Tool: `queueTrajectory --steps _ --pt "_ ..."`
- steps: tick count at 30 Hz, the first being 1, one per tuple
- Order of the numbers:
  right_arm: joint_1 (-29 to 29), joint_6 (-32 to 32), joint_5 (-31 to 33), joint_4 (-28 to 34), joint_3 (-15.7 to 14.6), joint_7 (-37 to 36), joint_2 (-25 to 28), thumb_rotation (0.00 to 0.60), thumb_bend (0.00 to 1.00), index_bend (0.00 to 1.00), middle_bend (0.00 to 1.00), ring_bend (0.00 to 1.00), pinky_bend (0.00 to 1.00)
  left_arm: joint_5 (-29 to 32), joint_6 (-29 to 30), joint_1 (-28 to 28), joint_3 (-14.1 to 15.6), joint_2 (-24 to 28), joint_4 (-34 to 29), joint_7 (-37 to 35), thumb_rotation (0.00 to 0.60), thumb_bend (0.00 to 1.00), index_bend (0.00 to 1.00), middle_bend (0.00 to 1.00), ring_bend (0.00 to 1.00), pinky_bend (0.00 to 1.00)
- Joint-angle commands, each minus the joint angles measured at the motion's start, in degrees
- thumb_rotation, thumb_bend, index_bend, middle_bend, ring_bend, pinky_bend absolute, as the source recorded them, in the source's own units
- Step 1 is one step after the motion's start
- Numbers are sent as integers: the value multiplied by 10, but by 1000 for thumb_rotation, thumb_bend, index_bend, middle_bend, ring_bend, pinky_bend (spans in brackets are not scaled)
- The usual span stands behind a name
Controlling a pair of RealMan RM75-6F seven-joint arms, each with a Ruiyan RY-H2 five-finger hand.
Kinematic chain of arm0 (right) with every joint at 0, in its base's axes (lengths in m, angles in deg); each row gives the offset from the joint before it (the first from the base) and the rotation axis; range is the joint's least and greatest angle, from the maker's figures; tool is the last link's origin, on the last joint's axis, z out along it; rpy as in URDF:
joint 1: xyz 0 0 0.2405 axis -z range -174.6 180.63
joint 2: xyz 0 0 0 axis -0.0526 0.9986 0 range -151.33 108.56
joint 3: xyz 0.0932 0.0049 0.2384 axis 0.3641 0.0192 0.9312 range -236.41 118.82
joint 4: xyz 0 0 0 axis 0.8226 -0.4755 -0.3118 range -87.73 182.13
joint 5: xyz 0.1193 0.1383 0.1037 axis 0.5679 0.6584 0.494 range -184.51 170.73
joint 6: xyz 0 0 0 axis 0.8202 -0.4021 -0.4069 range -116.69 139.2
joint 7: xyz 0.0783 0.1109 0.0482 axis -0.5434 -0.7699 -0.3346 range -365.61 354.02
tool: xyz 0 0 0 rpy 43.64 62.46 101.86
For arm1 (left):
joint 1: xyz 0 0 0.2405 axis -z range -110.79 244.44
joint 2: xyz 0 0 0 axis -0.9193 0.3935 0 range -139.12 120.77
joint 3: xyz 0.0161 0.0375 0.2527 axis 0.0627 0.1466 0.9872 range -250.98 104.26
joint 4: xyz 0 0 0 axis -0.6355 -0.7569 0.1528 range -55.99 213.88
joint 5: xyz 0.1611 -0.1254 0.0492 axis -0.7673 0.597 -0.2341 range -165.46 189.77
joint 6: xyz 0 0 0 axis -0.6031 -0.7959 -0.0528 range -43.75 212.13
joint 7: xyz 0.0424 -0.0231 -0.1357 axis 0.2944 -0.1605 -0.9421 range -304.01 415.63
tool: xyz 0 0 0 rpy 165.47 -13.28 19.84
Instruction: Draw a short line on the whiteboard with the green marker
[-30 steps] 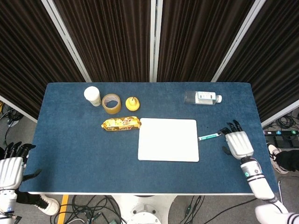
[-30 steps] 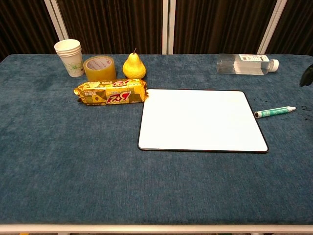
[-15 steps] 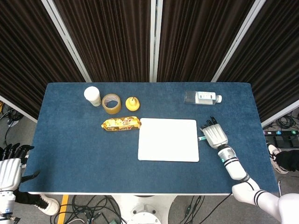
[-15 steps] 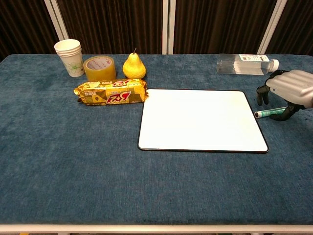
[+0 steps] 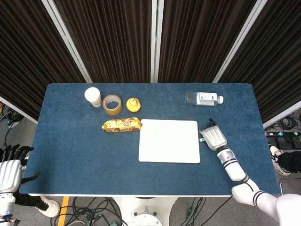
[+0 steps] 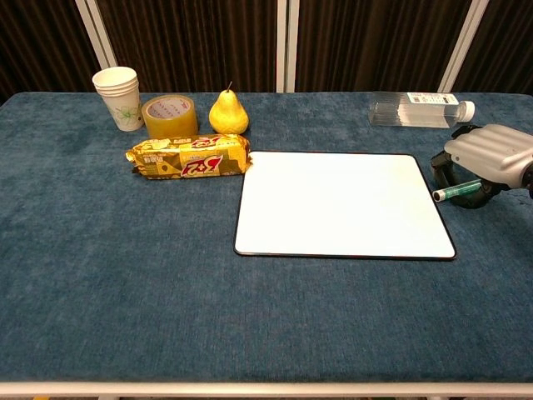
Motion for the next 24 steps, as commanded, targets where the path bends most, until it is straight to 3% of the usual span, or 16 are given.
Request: queueTrajectory --steps 1,8,11,16,20,24 --pt "2 -25 -9 44 7 -25 19 600 402 662 570 313 128 0 1 -1 0 0 2 -2 600 0 250 212 94 73" --pt "-12 -20 10 231 47 -114 92 600 402 672 574 329 144 -5 1 -1 1 0 4 -11 600 0 250 212 93 72" --pt "-23 6 42 263 70 -172 84 600 402 678 574 333 154 -4 2 -4 2 0 6 -16 600 0 250 212 93 72" --pt "-41 36 74 251 103 -292 38 600 402 683 574 336 174 -6 4 -7 6 0 9 -22 600 0 251 212 93 72" --pt "-46 34 93 204 131 -399 -20 600 402 687 574 342 187 -5 3 -9 7 -1 12 -27 600 0 251 212 93 72" --pt "-53 27 85 154 137 -466 -67 600 402 693 574 344 200 -6 -1 -7 7 -3 16 -30 600 0 251 212 94 72"
